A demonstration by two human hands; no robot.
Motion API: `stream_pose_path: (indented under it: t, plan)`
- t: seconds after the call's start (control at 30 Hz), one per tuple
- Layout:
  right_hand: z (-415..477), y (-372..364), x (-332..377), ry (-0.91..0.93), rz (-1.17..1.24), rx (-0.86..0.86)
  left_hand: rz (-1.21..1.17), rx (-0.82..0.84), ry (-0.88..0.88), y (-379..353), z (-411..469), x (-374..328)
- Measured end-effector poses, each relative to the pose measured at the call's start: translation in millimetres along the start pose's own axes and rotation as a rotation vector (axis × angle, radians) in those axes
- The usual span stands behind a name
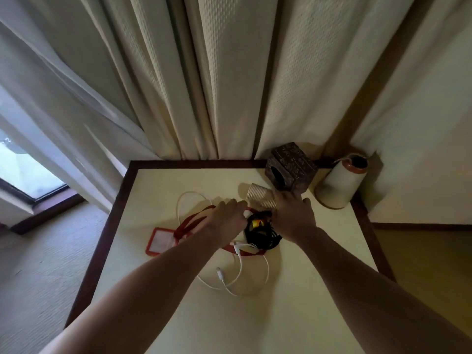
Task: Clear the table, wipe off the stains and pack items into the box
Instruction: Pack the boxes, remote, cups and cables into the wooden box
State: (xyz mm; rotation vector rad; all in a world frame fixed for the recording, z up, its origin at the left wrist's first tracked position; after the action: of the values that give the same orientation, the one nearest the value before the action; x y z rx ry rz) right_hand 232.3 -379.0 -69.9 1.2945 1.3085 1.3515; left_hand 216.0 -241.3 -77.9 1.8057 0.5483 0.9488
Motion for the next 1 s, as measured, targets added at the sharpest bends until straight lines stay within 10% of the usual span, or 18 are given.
stream_pose_path:
  t: [0.27,0.73,1.0]
  plan:
    - [-4,-12,-15,-0.110,0.301,0.059,-0.155,-0.098,0.047,2,-9,2]
    - [-176,111,23,-0.169,1.009,-0.267,-1.437,-0.567,0.537,93,-152,-2]
    - [-308,101,37,-0.157,1.234,-0.181,-1.620,-0.283,0.402,107,-304,-126]
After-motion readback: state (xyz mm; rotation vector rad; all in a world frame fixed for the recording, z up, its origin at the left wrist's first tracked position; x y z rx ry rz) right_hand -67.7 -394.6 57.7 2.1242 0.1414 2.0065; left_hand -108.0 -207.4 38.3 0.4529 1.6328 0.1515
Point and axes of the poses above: each hand's wrist, its own z-axis towards the middle knuckle, its own y-axis out of the back of the hand, x = y × z, the point moved 8 cm from there along z, towards the middle knuckle, and after that the axes turned 4 degrees about y, right-handed, at the moved point
